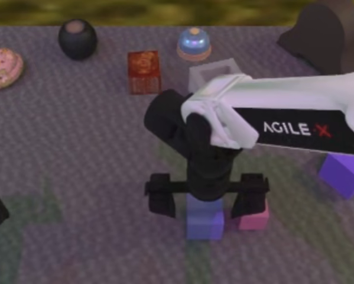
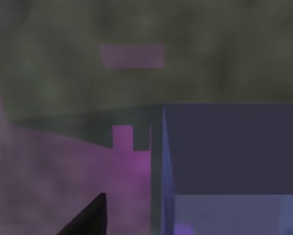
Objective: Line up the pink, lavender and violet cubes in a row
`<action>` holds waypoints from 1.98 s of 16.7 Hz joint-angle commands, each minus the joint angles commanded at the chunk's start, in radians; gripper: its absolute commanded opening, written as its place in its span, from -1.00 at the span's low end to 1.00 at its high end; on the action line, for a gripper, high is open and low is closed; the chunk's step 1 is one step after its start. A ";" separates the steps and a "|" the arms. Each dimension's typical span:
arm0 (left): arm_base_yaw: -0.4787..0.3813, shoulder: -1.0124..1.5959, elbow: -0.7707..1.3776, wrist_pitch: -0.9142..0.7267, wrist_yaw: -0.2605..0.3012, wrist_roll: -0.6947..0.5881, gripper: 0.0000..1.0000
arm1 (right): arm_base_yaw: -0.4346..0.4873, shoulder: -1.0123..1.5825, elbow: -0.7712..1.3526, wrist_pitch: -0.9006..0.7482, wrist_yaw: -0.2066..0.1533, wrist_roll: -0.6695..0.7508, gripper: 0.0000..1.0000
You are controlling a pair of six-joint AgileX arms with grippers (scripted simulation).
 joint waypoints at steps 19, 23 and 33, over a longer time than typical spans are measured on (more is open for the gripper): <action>0.000 0.000 0.000 0.000 0.000 0.000 1.00 | -0.138 -0.090 0.120 -0.218 -0.002 -0.281 1.00; 0.000 0.000 0.000 0.000 0.000 0.000 1.00 | -0.293 -0.110 0.074 -0.213 -0.006 -0.598 1.00; 0.000 0.000 0.000 0.000 0.000 0.000 1.00 | -0.657 -0.192 -0.043 -0.178 -0.013 -1.337 1.00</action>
